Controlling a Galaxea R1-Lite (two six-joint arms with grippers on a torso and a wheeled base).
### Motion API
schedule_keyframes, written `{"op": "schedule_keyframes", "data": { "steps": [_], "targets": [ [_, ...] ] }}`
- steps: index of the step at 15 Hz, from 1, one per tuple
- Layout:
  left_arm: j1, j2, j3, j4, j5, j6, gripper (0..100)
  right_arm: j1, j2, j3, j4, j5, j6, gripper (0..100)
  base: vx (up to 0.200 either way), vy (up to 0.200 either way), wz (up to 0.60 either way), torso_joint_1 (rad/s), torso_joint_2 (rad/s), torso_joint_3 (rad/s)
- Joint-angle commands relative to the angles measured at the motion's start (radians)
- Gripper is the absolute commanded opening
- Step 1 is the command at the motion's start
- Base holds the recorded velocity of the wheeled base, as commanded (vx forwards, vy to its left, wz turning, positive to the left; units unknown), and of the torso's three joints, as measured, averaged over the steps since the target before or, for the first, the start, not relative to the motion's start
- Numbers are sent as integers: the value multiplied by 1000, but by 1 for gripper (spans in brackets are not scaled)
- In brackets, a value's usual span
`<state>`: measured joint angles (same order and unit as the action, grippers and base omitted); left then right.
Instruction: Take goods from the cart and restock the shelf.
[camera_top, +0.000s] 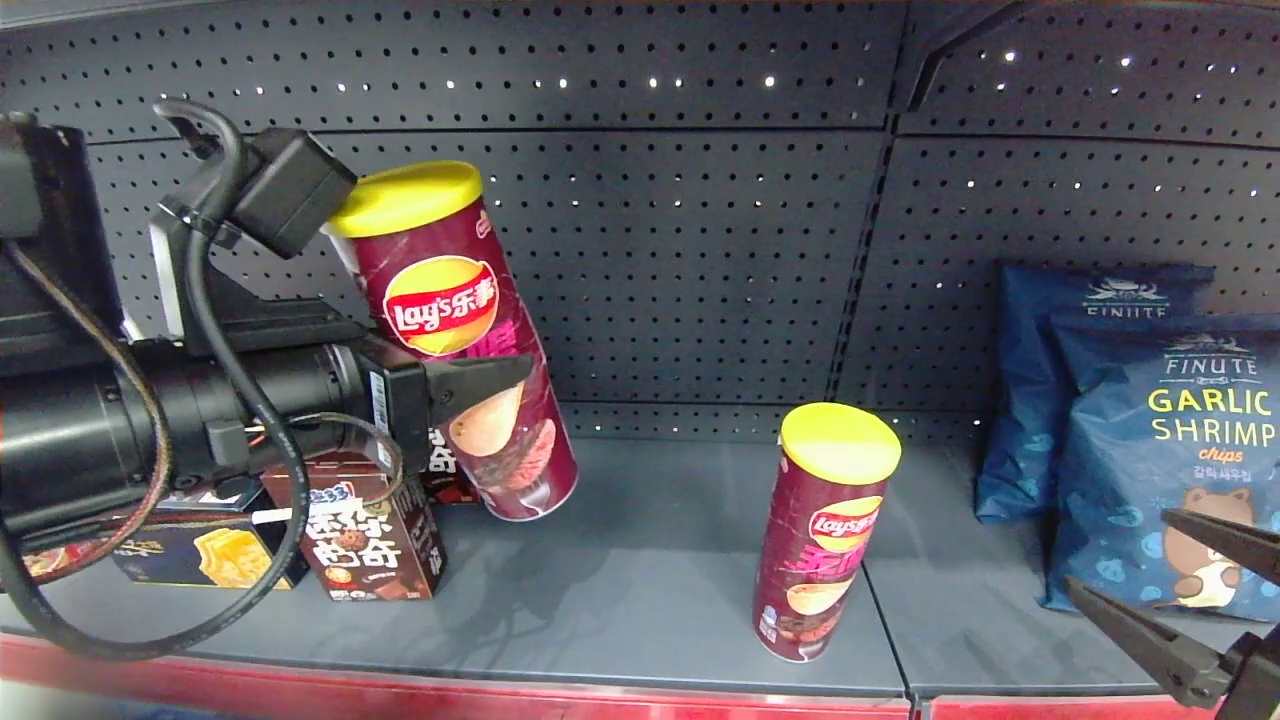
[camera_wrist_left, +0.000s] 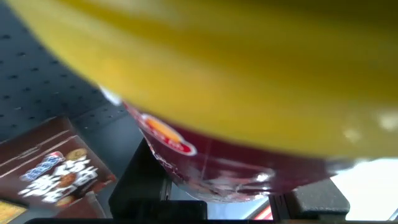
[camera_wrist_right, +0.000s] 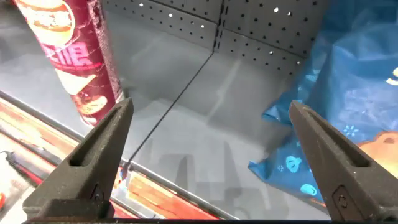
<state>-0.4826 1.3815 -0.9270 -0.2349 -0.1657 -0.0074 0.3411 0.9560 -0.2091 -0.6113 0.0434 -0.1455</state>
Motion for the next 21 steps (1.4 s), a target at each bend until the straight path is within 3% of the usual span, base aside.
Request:
{"op": "schedule_keyframes", "data": {
  "steps": [1,6,9,12,19,21],
  "targets": [
    [1,18,-13,11,0,1,0,3,29,-3,-1,4,7,100,0,0,0,0,0,0],
    [4,125,-58,5,-14,3,0,1,47,-6,13,12,17,100,0,0,0,0,0,0],
    [2,182,-153,109,-31,9,0,-2,47,-6,19,9,23,100,0,0,0,0,0,0],
    [-13,280,-208,22,-40,9,0,-2,46,-16,54,10,26,100,0,0,0,0,0,0],
    [-22,488,-414,63,-187,3,0,-17,37,-1,51,15,43,100,0,0,0,0,0,0],
    [-21,551,-477,49,-193,1,0,-19,40,-7,50,15,43,100,0,0,0,0,0,0]
  ]
}}
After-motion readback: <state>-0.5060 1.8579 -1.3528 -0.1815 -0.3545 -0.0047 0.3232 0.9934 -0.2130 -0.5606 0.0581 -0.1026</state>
